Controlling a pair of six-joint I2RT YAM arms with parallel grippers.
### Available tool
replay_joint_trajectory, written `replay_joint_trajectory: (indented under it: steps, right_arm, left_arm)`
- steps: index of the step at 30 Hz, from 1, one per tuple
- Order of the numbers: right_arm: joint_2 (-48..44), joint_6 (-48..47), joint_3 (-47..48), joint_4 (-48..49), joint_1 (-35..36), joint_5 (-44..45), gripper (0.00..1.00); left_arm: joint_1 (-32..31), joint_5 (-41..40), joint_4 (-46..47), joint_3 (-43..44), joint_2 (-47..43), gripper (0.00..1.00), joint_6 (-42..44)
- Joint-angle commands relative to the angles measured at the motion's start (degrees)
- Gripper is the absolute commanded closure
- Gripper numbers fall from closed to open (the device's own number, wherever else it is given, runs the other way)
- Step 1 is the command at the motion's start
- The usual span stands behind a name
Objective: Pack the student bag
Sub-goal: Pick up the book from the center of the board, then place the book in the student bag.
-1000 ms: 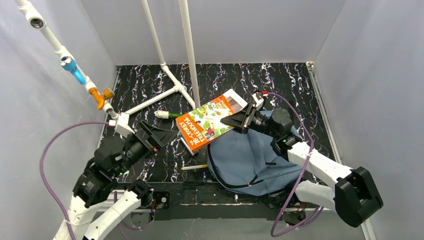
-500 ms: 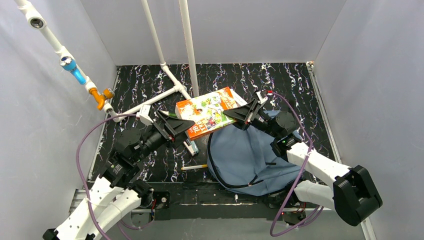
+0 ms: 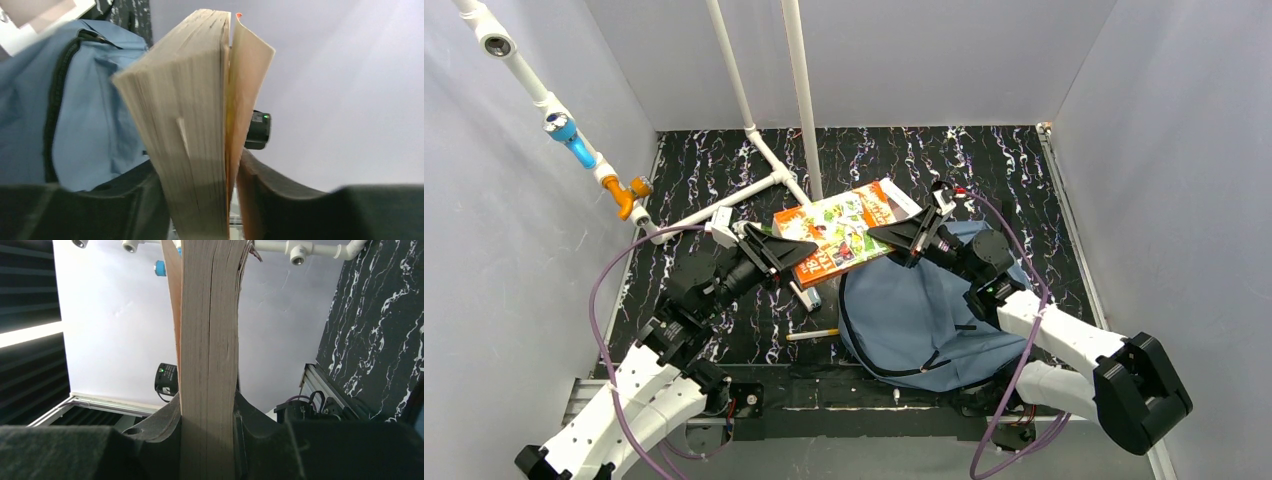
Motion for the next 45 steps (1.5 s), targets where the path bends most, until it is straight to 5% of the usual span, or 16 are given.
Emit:
replay_joint_trajectory:
  steps: [1,4,9,11,13,18,24,30,38,45]
  right_arm:
    - [-2.45,-1.8,1.27,2.97,2.82,3.78,0.99]
    - [-2.93,-7.04,2.61,-3.05,3.45,2.28,0.97]
    - [-8.04,-34.31,12.18,-44.21,3.45,5.89,0.27]
    - [-9.94,-42.15,15.13,-56.63,3.45,11.73,0.08]
    - [-11.53,-47.24,16.31,-63.63,3.45,16.23,0.02]
    - [-9.8,-52.06,17.69,-69.75,6.69,21.04,0.02]
    - [4.49,-50.71,28.96,-81.11,30.65,54.71,0.02]
    - [20.16,-51.41,38.01,-84.07,42.7,68.75,0.02]
    - [27.59,-48.49,41.42,-94.32,45.53,80.74,0.1]
    - [25.72,-47.06,40.89,-98.4,45.53,85.46,0.4]
  left_arm:
    - [0.07,-2.62,2.16,-0.59,-0.1,0.7,2.81]
    - [0.07,-4.88,-0.79,0.26,-1.22,1.0,9.99]
    - [0.07,-18.81,-23.07,8.79,-6.28,1.0,24.02]
    - [0.07,-23.58,-29.74,11.8,-8.93,1.0,27.83]
    - [0.07,-28.25,-35.93,15.29,-11.25,1.0,31.64]
    - [0.03,-36.05,-48.58,23.58,-12.79,1.0,37.14]
    - [0.07,-38.05,-54.78,25.88,-12.69,1.0,36.22]
    - [0.07,-36.05,-55.07,24.54,-12.71,1.0,35.44]
    - [0.02,-32.0,-55.76,22.42,-12.69,1.0,32.82]
    - [0.07,-29.72,-54.69,21.47,-11.76,1.0,31.38]
